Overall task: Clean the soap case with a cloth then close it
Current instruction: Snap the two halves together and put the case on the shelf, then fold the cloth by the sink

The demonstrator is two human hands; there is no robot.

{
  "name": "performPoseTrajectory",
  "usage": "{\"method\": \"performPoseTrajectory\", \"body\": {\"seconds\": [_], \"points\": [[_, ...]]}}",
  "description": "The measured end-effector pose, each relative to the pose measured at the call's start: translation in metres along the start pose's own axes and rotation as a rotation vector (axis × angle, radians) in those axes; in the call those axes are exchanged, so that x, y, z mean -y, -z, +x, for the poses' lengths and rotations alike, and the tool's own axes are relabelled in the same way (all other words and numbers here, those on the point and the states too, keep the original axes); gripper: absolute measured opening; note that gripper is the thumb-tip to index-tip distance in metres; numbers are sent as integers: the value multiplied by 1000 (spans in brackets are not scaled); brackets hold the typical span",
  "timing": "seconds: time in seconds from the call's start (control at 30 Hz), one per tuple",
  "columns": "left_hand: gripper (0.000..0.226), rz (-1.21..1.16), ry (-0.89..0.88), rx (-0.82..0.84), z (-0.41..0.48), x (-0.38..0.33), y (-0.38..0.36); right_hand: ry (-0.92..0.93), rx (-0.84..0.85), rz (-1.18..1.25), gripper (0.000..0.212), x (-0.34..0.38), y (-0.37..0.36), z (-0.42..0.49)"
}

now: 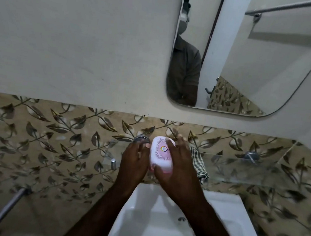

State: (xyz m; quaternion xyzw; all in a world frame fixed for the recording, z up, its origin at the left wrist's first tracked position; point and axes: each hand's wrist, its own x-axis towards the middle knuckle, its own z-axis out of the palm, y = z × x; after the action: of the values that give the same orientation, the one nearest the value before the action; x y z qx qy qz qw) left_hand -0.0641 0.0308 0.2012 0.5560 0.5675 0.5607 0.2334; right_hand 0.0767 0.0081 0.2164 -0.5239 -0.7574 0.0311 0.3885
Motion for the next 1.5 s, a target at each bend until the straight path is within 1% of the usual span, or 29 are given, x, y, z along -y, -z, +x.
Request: {"method": "performPoseTrajectory", "body": {"seconds": [0.03,0.07,0.1,0.13,0.2,0.23,0.3,0.37,0.43,0.47,0.53,0.57,0.6,0.7,0.73,0.8,0.83,0.87,0.9,0.93,0.97,1.0,1.03,1.07,1.17,1.27,1.3,1.43,1.5], "points": [[33,25,-28,-9,-1,0,1,-19,-39,-35,75,-4,6,1],[43,85,-91,4,-2,1,1,-48,-49,-81,74,-11,10,1],[53,168,-173,50,-4,2,-1,-83,-15,-139,74,-18,14,1],[59,250,-258,111,-6,4,-4,-114,61,-206,76,-25,16,-1],[59,378,-367,202,-9,8,-10,-126,257,-360,81,-39,13,-11],[56,428,-399,214,-10,9,-13,-109,319,-426,85,-44,11,-17],[53,494,-411,205,-11,12,-17,-66,322,-464,92,-50,7,-25],[52,530,-393,176,-13,11,-18,-49,249,-417,87,-51,5,-29],[52,544,-401,154,-15,11,-20,-33,214,-380,77,-52,8,-28],[52,544,-411,149,-16,11,-20,-38,203,-349,76,-54,9,-27],[54,527,-437,130,-19,8,-20,-64,203,-237,78,-59,15,-25],[54,494,-453,106,-20,5,-19,-71,196,-136,75,-59,20,-23],[53,430,-471,67,-23,-2,-17,-90,161,-12,69,-57,28,-21],[42,86,-505,-64,-36,-37,-10,-278,53,342,51,-41,63,-17],[40,-6,-492,-69,-42,-49,-9,-342,29,485,46,-35,76,-17],[44,-135,-418,-9,-55,-69,-12,-426,-7,849,42,-27,99,-20],[51,-211,-322,57,-62,-77,-15,-456,-4,1050,43,-25,109,-22],[58,-296,-173,152,-69,-83,-19,-497,14,1223,46,-25,116,-24],[62,-397,-8,265,-75,-87,-24,-549,34,1340,46,-26,121,-29],[58,-503,138,374,-79,-89,-31,-606,61,1395,44,-30,123,-33],[48,-582,242,465,-83,-88,-38,-671,80,1392,40,-35,124,-38],[35,-595,286,524,-87,-86,-44,-743,83,1352,35,-40,124,-44],[25,-564,295,552,-89,-83,-49,-809,73,1307,32,-47,122,-50],[19,-524,291,573,-94,-79,-55,-859,58,1284,30,-55,121,-58],[18,-463,303,621,-100,-74,-70,-904,61,1230,34,-69,123,-81],[10,-371,266,598,-104,-72,-84,-898,57,1226,23,-77,130,-97],[9,-356,270,594,-106,-71,-90,-901,48,1248,22,-81,133,-101],[34,-305,321,540,-112,-61,-113,-925,28,1444,37,-101,135,-125],[41,-276,302,552,-117,-54,-126,-912,73,1446,55,-116,130,-142]]}}
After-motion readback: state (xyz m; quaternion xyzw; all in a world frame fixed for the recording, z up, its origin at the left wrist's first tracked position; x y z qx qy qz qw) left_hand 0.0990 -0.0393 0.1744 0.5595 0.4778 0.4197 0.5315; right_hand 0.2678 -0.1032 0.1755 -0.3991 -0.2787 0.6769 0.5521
